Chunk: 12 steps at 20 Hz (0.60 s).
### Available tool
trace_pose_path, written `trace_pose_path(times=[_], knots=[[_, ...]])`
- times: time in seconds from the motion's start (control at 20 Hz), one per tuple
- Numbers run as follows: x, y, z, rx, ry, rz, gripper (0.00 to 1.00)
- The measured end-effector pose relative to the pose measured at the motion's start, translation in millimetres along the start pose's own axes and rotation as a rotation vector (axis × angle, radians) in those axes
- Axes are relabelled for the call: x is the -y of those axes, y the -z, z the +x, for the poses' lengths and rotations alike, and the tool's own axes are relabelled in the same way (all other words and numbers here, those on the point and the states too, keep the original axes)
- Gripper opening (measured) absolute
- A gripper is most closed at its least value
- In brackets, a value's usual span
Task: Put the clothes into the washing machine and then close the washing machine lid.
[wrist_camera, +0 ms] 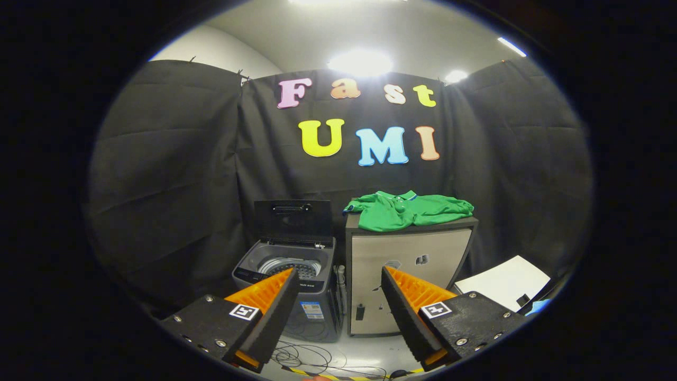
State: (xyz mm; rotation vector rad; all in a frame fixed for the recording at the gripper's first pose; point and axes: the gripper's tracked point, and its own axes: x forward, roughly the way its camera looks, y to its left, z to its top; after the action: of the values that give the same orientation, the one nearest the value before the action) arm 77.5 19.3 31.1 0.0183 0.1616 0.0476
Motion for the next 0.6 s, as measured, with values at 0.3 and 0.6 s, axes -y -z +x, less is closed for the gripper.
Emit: trace_pose_path(times=[0.3, 0.6], knots=[[52.4, -28.2, 91.3, -0.073, 0.036, 0.076, 0.96], [123.9, -65.2, 192.1, -0.130, 0.121, 0.121, 0.95]])
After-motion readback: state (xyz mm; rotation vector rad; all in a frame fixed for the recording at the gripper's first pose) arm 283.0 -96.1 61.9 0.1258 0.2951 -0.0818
